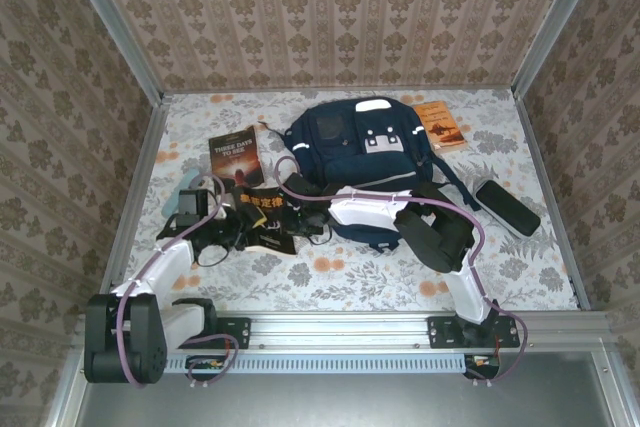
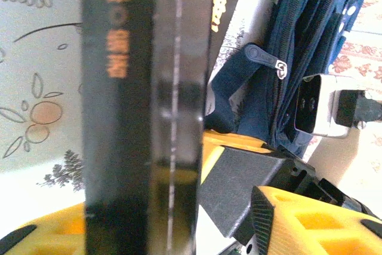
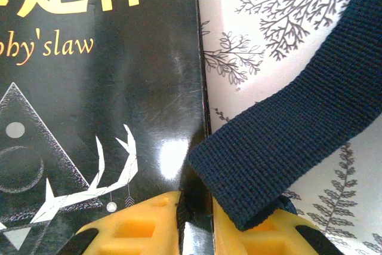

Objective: Pack the student bag

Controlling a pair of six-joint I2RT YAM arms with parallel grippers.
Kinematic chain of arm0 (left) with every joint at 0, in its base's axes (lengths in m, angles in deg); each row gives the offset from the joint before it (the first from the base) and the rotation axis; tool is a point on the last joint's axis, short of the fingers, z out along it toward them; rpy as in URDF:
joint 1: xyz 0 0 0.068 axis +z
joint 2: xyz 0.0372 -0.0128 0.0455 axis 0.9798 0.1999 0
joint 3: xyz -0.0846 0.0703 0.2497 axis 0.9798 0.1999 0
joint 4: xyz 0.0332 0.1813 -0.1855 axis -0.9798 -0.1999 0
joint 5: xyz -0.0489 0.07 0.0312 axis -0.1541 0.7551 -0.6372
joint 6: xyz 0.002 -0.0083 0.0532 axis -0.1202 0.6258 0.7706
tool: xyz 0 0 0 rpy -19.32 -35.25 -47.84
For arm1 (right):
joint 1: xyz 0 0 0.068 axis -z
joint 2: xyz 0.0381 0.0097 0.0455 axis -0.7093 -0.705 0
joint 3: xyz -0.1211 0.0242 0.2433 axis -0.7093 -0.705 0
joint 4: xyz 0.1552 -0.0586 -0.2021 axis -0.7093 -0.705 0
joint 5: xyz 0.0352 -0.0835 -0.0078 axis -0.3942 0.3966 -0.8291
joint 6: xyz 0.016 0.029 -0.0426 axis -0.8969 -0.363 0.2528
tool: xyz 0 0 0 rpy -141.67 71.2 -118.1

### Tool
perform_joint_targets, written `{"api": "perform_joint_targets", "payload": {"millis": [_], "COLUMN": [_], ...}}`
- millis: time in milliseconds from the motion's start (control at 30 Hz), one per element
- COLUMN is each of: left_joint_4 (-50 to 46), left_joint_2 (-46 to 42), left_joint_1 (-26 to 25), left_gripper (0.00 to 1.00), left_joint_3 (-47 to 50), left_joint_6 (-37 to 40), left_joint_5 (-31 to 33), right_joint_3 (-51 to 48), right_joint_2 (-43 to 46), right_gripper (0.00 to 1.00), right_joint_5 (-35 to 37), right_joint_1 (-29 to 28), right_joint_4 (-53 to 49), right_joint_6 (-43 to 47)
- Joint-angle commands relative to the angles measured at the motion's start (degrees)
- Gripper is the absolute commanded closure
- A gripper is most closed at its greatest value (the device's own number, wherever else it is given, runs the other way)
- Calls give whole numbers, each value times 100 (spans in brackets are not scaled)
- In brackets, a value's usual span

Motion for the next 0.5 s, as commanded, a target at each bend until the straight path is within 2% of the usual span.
{"api": "perform_joint_targets", "payload": {"millis": [0,167,267,467], "left_joint_4": [-309,-474,-560,-622], "left_joint_2": [-24,-75,-202,-774], "left_joint_1": [40,41,41,8], "left_gripper": [56,81,91,94], "left_joint_3": [-256,-286,-345,-511], "left_joint_6": [339,506,587,484], "left_joint_5": [-215,-109,-35,-65], "right_joint_3": [-299,-290,-393,-1225], "right_joint_2": [-254,159,634,1960], "right_gripper": [78,70,63,40], "right_joint_5": [-197,-192,-201,-322], "right_joint_1": [-93,12,81,365], "right_joint_4": [-348,-376,-224,592], "right_joint_6": [-26,144,252,92]}}
